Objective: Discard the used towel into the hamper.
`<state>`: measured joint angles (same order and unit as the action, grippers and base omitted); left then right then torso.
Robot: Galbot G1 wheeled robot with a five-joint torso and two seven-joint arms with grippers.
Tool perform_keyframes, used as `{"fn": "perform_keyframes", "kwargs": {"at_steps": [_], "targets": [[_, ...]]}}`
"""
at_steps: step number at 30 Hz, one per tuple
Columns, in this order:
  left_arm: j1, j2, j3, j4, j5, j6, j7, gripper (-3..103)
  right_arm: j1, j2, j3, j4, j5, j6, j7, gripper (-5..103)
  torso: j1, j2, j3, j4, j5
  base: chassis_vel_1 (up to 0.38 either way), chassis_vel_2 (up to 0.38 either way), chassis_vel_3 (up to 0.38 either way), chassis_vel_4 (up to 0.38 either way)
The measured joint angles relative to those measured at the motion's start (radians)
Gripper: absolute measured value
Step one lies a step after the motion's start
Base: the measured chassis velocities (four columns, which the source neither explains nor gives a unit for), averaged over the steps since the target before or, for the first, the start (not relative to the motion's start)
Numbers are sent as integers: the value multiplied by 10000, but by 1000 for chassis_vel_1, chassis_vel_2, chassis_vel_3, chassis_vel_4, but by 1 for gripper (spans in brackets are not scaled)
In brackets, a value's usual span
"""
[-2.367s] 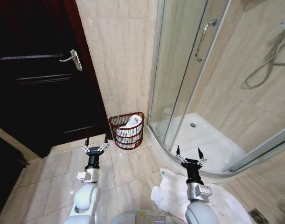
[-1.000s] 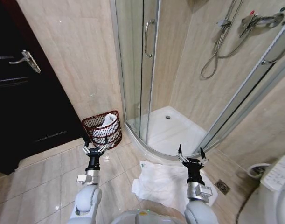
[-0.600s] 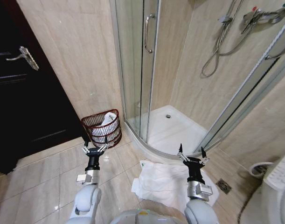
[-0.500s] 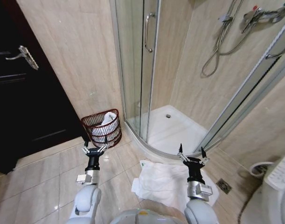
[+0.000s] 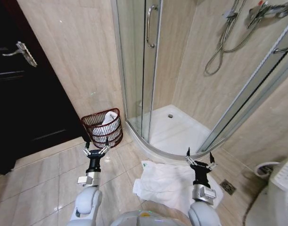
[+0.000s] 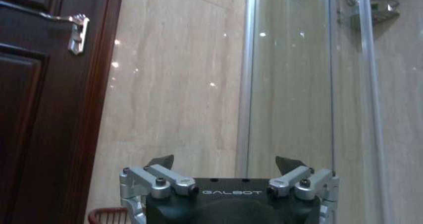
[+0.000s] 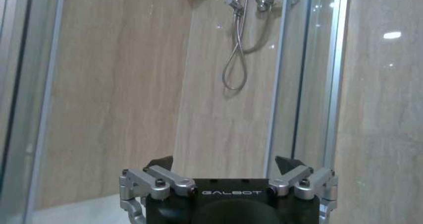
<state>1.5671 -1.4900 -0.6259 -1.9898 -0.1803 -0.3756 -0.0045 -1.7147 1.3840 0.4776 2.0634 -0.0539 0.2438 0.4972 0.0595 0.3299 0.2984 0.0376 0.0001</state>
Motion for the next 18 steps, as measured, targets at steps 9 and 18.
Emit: {"fn": "perform_keyframes", "kwargs": {"at_steps": [9,18], "targets": [[9,194,-6,222,-73,19,157,100,-838,327,891,-139,1760,1081,-3540,100,-133,-379,-250,0,-3,0,0,0,0],[236,108,-20,294,-34,-93,173,100,-738,813,1363,-842,2603,2038,-5737,100,-250,-763,-514,0,-2,0,0,0,0]]}}
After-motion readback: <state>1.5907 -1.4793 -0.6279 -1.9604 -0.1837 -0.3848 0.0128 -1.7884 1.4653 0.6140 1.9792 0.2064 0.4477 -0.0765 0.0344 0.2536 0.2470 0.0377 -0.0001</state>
